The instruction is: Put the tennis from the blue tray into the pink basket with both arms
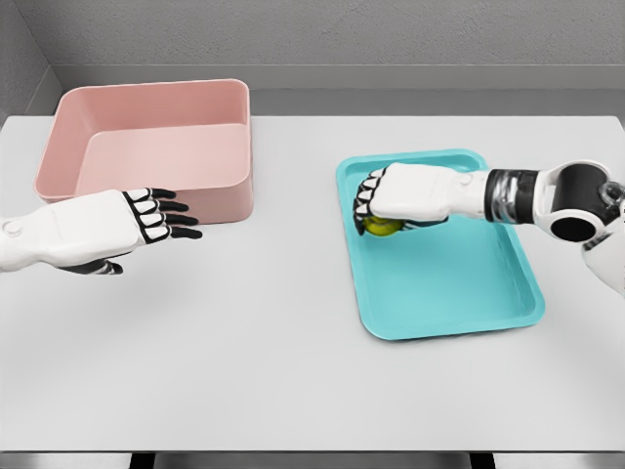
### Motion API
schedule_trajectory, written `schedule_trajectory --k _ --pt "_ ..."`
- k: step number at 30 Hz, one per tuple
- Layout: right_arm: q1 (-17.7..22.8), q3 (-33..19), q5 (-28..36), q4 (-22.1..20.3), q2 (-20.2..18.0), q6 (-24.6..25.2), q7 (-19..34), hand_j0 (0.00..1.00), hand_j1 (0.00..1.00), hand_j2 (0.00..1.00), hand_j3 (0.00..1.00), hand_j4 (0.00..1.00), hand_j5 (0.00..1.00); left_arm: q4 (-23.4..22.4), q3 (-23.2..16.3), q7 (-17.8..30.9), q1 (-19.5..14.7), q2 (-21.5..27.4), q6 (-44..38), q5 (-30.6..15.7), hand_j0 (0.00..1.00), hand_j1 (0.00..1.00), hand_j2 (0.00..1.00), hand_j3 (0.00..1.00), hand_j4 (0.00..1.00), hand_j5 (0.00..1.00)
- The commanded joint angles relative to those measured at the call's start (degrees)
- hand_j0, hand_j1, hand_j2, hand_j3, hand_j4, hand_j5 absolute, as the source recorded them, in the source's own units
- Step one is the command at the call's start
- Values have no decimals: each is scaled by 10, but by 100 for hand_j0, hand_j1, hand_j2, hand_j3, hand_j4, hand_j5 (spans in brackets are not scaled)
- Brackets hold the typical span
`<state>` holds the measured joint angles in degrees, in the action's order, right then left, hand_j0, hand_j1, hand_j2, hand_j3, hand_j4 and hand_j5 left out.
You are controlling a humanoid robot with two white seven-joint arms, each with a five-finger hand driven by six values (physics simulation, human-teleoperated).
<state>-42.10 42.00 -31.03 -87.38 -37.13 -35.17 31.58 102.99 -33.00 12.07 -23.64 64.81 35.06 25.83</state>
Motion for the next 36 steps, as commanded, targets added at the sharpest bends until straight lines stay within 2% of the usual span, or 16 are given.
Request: schedule_trajectory --k 1,10,13,15,17,20,22,29,36 --pt "0 0 -4 -7 12 2 -1 53 53 53 53 53 53 0 0 0 0 1 -1 -3 100 100 100 100 100 100" --pt "5 1 -42 -12 63 2 0 53 53 53 53 53 53 -1 0 0 0 2 -1 -3 100 100 100 100 100 100" --pt "12 2 -64 -12 95 2 0 53 53 53 53 53 53 -1 0 0 0 2 -1 -3 100 100 100 100 100 100" --pt "14 5 -68 -11 98 2 0 53 53 53 53 53 53 -1 0 0 0 2 -1 -3 100 100 100 100 100 100" --pt "19 5 -89 -11 125 2 1 53 53 53 53 53 53 -1 0 0 0 2 -1 -3 100 100 100 100 100 100" --pt "18 5 -90 -9 130 2 1 53 53 53 53 53 53 -1 0 0 0 2 -1 -3 100 100 100 100 100 100" --pt "18 5 -101 16 147 2 0 53 53 53 53 53 53 -1 0 0 0 2 -1 -3 100 100 100 100 100 100" --pt "16 20 -129 56 193 2 0 53 53 53 53 53 53 -2 0 0 0 2 -1 -3 100 100 100 100 100 100" --pt "15 32 -145 81 213 2 0 53 53 53 53 53 53 -2 0 0 0 2 -1 -3 100 100 100 100 100 100"
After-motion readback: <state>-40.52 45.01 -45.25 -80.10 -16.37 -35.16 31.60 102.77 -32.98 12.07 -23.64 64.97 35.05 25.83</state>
